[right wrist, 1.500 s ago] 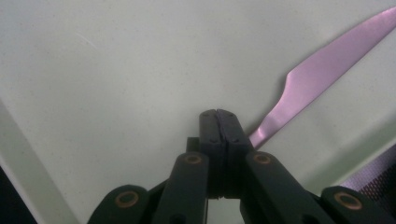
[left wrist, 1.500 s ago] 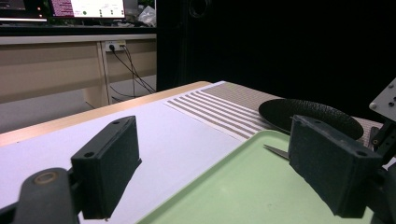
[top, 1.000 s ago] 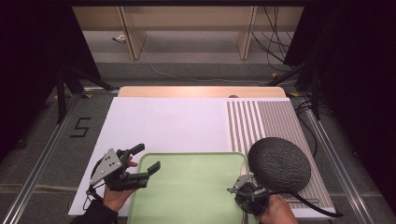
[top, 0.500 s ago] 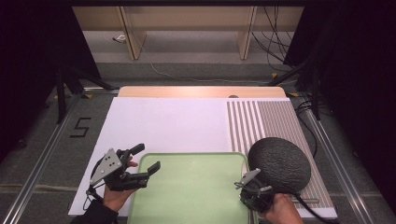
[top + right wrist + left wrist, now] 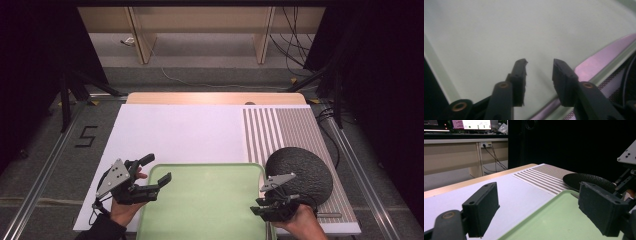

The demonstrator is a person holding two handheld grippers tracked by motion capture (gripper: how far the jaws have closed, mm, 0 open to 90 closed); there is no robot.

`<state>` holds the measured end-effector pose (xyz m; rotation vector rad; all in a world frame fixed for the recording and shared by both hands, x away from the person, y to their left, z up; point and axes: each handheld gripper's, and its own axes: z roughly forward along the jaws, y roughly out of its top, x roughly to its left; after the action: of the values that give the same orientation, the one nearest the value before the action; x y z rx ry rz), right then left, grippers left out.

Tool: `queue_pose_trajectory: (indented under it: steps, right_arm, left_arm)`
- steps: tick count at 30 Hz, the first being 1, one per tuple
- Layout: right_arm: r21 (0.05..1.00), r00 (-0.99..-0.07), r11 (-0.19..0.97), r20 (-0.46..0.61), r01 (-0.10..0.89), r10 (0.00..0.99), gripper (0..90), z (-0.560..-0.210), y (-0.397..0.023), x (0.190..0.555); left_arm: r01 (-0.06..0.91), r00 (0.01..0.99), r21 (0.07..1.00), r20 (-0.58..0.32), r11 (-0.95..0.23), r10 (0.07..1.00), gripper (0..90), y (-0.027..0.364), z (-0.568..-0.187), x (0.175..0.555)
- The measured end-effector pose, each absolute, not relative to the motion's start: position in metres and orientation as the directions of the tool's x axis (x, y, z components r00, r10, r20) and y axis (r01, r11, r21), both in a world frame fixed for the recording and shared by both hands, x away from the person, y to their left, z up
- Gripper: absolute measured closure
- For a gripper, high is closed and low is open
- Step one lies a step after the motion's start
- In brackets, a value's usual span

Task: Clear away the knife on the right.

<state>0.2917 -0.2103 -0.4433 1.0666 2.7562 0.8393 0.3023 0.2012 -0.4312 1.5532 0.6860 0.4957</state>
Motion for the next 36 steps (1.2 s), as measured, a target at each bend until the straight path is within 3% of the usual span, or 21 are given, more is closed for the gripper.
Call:
queue_pose_trajectory:
  steps: [17, 28, 36]
  right_arm:
    - [0.640, -0.726, 0.445, 0.273, 0.627, 0.631, 34.9, -0.433, -0.220, 0.295]
    - [0.712, -0.690, 0.300, 0.347, 0.635, 0.635, 25.9, -0.426, -0.236, 0.297]
    - [0.731, -0.677, 0.256, 0.362, 0.632, 0.641, 21.6, -0.424, -0.242, 0.298]
  left_arm:
    - [0.141, 0.725, 0.990, -0.095, -0.012, 0.682, 16.3, 0.200, -0.431, 0.305]
    - [0.149, 0.718, 0.989, -0.106, -0.004, 0.688, 16.3, 0.200, -0.431, 0.308]
    - [0.148, 0.719, 0.989, -0.108, 0.000, 0.686, 16.3, 0.201, -0.431, 0.307]
